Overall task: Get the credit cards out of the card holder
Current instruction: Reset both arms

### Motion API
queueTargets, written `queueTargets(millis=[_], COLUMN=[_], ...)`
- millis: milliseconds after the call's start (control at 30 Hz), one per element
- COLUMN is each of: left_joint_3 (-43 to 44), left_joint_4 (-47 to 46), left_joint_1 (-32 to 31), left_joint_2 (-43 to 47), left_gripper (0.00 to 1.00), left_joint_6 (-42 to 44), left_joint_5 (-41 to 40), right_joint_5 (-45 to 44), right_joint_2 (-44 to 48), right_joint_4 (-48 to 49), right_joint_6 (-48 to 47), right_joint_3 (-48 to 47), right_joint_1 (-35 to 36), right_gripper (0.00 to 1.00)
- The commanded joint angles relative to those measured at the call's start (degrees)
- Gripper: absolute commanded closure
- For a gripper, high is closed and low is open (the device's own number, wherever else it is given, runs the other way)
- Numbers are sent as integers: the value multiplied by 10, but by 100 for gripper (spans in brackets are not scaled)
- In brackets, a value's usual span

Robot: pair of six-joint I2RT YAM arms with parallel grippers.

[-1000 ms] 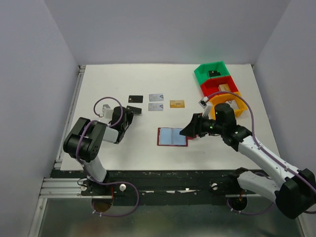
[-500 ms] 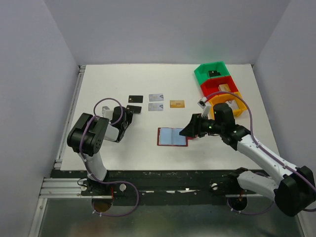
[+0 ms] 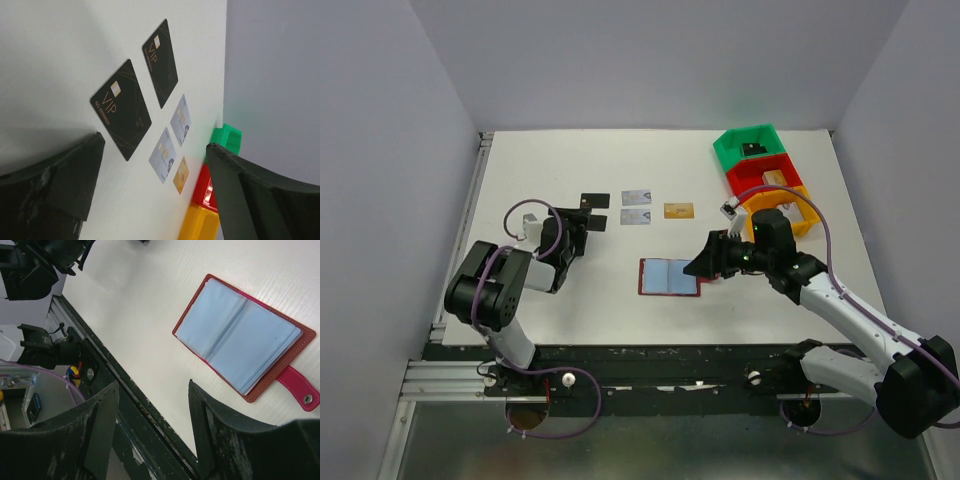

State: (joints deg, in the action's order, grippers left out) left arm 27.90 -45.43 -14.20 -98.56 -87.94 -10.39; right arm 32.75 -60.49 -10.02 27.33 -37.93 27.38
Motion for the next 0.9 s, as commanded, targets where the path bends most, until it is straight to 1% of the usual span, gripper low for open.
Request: queueTargets(millis=[0,67,167,200,233,267,333,433,467,567,667,767,867], left_joint_3=[-43,-50,-55,-43,-26,-1,42,84,94,131,153,136,136], left_joint_4=[84,142,219,268,318,399,513,621,642,737,797,794,823], left_joint_1=[9,16,25,25,24,23,22,22,22,22,22,22,22], left_joint_2=[65,103,163,193,219,245,289,353,365,391,417,450,467], left_gripper=[1,1,1,1,1,1,1,1,1,1,1,1,1], left_joint_6=[17,24,64,87,136,172,242,310,332,340,366,397,393], left_joint_5=[3,-2,2,2,-2,-4,-17,-38,-38,-46,-52,-46,-60], right_joint_5=[-1,-1,-5,-10,-17,-25,-46,-83,-103,-166,-216,-242,-265], right_joint_2=[0,2,9,13,19,24,35,50,57,76,99,125,136], right_joint_4=[-18,-19,-27,-31,-34,-39,-50,-61,-64,-69,-69,-65,-69], right_joint_6=[-11,-11,-14,-15,-18,-21,-27,-32,-32,-22,-17,-24,-18], right_joint_3=[-11,-10,-10,-10,-9,-10,-10,-7,-6,1,6,8,1], right_joint_1=[0,0,0,0,-1,0,0,0,-1,0,0,0,-1], right_gripper=[35,35,35,35,35,35,35,35,35,35,32,29,25])
